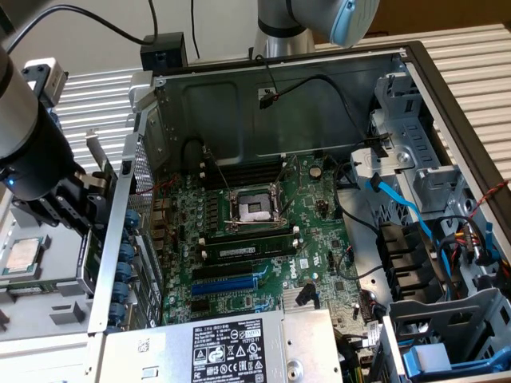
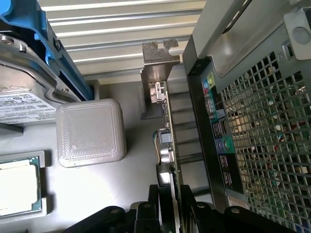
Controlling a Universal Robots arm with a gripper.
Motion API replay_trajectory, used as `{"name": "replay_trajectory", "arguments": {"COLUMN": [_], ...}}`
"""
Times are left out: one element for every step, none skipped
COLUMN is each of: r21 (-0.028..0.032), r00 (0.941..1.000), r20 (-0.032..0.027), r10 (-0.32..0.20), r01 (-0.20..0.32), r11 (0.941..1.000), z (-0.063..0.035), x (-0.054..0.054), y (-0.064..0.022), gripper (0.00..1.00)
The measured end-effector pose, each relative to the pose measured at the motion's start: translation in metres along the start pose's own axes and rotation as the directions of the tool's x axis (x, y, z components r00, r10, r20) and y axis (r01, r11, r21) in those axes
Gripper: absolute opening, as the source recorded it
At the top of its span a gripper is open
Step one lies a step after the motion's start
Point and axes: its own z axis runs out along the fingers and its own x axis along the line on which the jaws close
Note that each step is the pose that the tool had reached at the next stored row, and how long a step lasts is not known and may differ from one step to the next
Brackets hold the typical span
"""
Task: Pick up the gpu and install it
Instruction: 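Pick up the gpu and move the gpu toward the slot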
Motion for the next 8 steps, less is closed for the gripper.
{"name": "replay_trajectory", "arguments": {"r21": [-0.0001, -0.0001, 0.0002, 0.0003, 0.0003, 0.0003, 0.0002, 0.0001], "r00": [1.0, 1.0, 1.0, 1.0, 1.0, 1.0, 1.0, 1.0], "r20": [0.0001, 0.0001, -0.0001, -0.0003, -0.0003, -0.0003, -0.0002, -0.0001], "r10": [0.0, 0.0, 0.0, 0.0, 0.0, 0.0, 0.0, 0.0], "r01": [0.0, 0.0, 0.0, 0.0, 0.0, 0.0, 0.0, 0.0], "r11": [1.0, 1.0, 1.0, 1.0, 1.0, 1.0, 1.0, 1.0], "z": [-0.0002, -0.0004, -0.0006, -0.0009, -0.001, -0.0011, -0.0012, -0.0013], "x": [0.0, 0.0, 0.0002, 0.0006, 0.0011, 0.0014, 0.0014, 0.0014], "y": [0.0, 0.0, 0.0, -0.0001, -0.0001, -0.0001, -0.0001, -0.0003], "gripper": [0.29, 0.29, 0.29, 0.29, 0.29, 0.29, 0.29, 0.29]}}
